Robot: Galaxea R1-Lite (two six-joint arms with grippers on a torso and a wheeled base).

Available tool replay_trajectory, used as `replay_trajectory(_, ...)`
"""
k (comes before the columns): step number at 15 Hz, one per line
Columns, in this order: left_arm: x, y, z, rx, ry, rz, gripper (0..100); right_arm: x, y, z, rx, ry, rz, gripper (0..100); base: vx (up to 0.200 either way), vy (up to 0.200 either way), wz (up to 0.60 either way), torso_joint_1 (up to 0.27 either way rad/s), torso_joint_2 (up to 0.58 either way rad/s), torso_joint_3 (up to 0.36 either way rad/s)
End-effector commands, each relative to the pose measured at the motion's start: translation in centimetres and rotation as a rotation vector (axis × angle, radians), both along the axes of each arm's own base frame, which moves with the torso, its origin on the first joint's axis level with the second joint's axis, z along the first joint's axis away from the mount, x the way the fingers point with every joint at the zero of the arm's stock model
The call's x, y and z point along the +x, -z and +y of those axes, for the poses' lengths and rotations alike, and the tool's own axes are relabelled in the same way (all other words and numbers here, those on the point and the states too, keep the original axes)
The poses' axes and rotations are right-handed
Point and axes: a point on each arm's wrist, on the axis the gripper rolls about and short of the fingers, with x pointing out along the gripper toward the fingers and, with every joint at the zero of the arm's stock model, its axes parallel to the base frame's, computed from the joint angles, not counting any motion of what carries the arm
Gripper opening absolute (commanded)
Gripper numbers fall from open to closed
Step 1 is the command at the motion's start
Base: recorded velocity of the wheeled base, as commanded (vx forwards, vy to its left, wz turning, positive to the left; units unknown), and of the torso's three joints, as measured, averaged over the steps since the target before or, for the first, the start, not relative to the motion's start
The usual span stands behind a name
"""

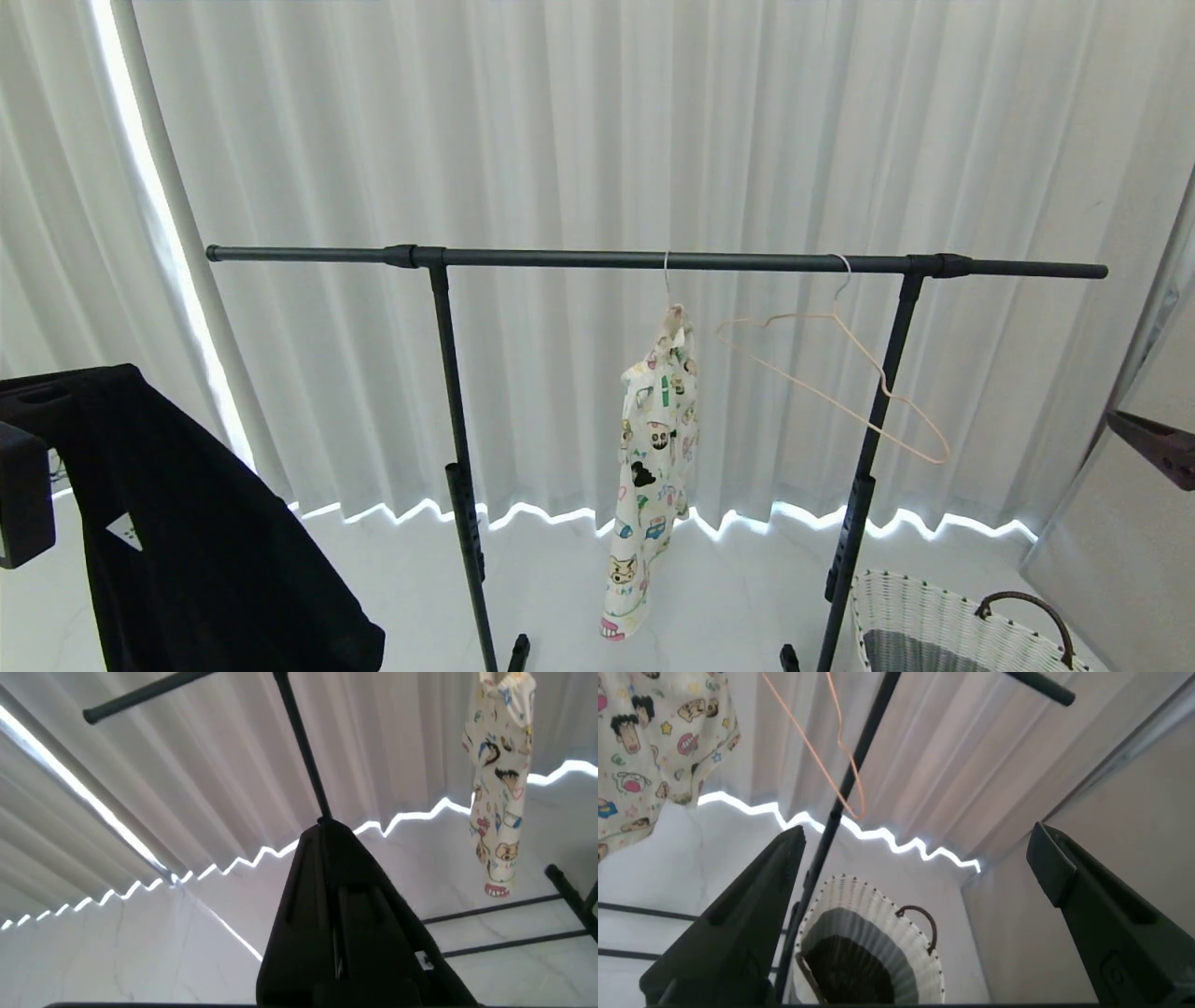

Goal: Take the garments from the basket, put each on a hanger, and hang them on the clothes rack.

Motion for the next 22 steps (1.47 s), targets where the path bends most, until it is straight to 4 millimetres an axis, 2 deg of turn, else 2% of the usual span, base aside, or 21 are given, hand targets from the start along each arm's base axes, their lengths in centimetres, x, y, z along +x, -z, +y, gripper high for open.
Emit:
replay_trajectory(1,0.2,0.2,0.1,0.0,-0.016,0.001,0,0.2,0.2,0.1,-0.004,-0.002,0.01,100,0.0,0.0,0.0,0.251,-0.54,-0.3)
replay_trajectory(6,0.5,0.8,0.3,-0.007,-0.045,-0.016,0,0.1,0.0,0.1,0.012,-0.037,-0.002,100,0.0,0.0,0.0,0.233,-0.5,-0.262)
replay_trajectory(12,-0.3,1.2,0.6,0.05,-0.024,-0.035,0,0.1,0.4,0.1,0.008,-0.039,0.009,100,0.0,0.0,0.0,0.026,-0.05,-0.022)
replay_trajectory(22,-0.6,1.5,0.7,0.077,-0.014,-0.032,0,0.1,0.6,0.1,0.006,-0.039,0.015,100,0.0,-0.2,0.0,0.006,0.0,0.0)
